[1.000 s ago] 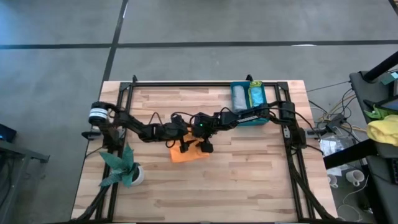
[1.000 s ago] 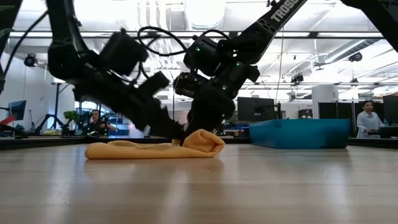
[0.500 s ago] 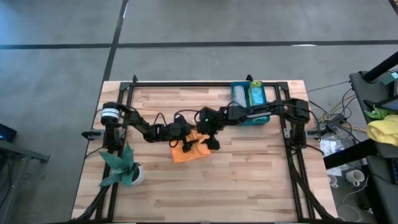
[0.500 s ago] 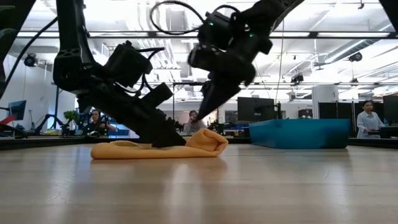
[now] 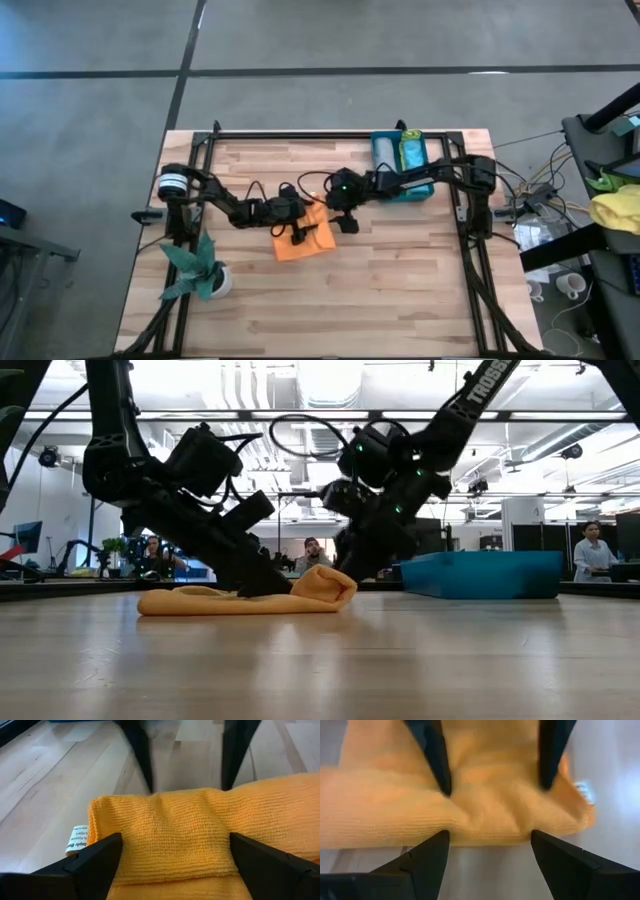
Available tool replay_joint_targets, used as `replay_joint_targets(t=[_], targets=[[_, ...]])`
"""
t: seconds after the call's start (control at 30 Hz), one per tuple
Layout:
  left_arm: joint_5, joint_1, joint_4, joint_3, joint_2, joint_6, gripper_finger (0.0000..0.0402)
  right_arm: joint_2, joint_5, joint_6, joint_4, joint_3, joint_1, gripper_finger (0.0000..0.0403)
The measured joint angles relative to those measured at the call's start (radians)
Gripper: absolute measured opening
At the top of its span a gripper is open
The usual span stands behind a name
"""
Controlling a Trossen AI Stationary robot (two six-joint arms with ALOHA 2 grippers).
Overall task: Roll microfiber towels into tight, uniform cylinder then place into a basket
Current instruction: Roll the orange towel
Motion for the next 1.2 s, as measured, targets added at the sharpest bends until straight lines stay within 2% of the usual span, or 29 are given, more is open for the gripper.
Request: replay_joint_targets(t=[0.37,0.6,0.9,1.03,1.2], targets=[[-0.004,0.000,-0.068,-0.001,-0.063,0.004,0.0352,0.022,-0.016,0.050,0.026,-0.031,0.005,0.0283],[-0.004,0.000,-0.078,-0.001,-0.065,0.002,0.0352,0.021,-0.025,-0.046,0.023,-0.035,0.015,0.0283],[-0.004,0.000,-0.078,0.007,-0.120,0.001,0.0352,0.022,-0.030,-0.041,0.019,-0.036,0.016,0.0283],[-0.004,-0.001,-0.150,0.007,-0.196,0.021,0.0352,0.022,-0.028,-0.030,0.021,-0.037,0.017,0.0283],[-0.004,-0.003,-0.430,0.004,-0.361,-0.106,0.0352,0.023,-0.027,-0.002,0.032,-0.038,0.018,0.0283]])
